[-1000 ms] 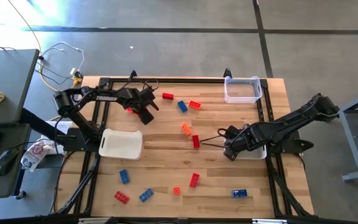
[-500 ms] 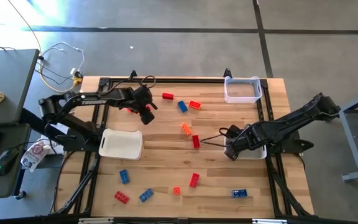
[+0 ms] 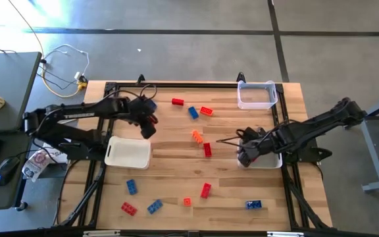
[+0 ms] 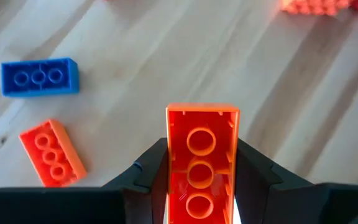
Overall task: Sort & place blocks by color
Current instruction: Put the orange game piece into the white bin
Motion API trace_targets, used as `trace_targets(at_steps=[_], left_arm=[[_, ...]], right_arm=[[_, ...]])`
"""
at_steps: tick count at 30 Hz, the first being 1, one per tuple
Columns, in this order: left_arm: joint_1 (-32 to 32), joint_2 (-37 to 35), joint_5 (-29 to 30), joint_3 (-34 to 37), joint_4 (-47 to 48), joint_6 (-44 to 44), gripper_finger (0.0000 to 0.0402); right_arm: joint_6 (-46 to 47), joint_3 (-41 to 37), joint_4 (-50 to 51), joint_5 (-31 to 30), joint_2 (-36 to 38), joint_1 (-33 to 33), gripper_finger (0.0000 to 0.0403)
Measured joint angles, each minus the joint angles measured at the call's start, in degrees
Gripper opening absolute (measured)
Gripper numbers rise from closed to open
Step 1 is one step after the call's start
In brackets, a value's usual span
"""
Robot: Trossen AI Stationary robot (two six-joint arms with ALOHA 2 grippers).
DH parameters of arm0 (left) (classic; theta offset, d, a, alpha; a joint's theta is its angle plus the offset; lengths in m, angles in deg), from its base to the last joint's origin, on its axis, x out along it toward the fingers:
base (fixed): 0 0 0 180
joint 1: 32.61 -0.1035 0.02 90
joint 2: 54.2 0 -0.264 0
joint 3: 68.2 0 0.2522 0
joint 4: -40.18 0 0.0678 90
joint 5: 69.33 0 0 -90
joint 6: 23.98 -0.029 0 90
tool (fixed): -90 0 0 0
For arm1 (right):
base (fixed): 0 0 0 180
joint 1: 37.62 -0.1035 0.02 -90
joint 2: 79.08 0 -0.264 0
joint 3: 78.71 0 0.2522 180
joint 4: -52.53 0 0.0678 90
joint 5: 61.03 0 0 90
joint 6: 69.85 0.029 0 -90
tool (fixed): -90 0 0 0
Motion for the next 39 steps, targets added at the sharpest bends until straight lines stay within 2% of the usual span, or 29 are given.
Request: trace_targets(at_steps=[6,10,16,20,24,26,32,36,39], left_arm=[[5.4,-4.2,0.0,0.0,5.8,5.7,0.0112],[10.5,-5.2,-0.4,-0.1,11.6,10.4,0.0116],[19.5,-5.2,-1.2,-0.1,16.8,17.9,0.0112],[25.4,-5.2,-1.6,-0.1,18.0,22.6,0.0114],[30.1,-4.6,-1.3,0.0,18.3,26.2,0.0116],[31.7,-4.2,-1.3,0.0,18.3,27.8,0.0116],[34.5,-2.2,-1.4,0.0,18.2,31.4,0.0129],[35.3,-0.9,-1.4,0.0,18.2,33.4,0.0152],[35.4,-0.1,-1.5,0.0,18.1,33.9,0.0169]], right_arm=[[-8.2,0.0,-10.2,0.3,0.4,0.0,0.0238],[-10.6,0.0,-13.5,0.8,0.4,0.0,0.0238],[-9.3,0.0,-14.5,7.6,0.4,0.0,0.0238],[-9.4,0.0,-14.7,9.9,0.4,0.0,0.0238],[-14.3,0.0,-14.7,13.8,0.4,-0.2,0.0238],[-15.3,0.0,-14.8,16.3,0.4,-0.9,0.0238],[-15.3,0.0,-16.6,18.2,0.3,-5.6,0.0238],[-15.3,0.0,-18.2,17.8,0.2,-10.0,0.0238],[-15.3,0.0,-19.0,14.9,-0.1,-13.5,0.0238]])
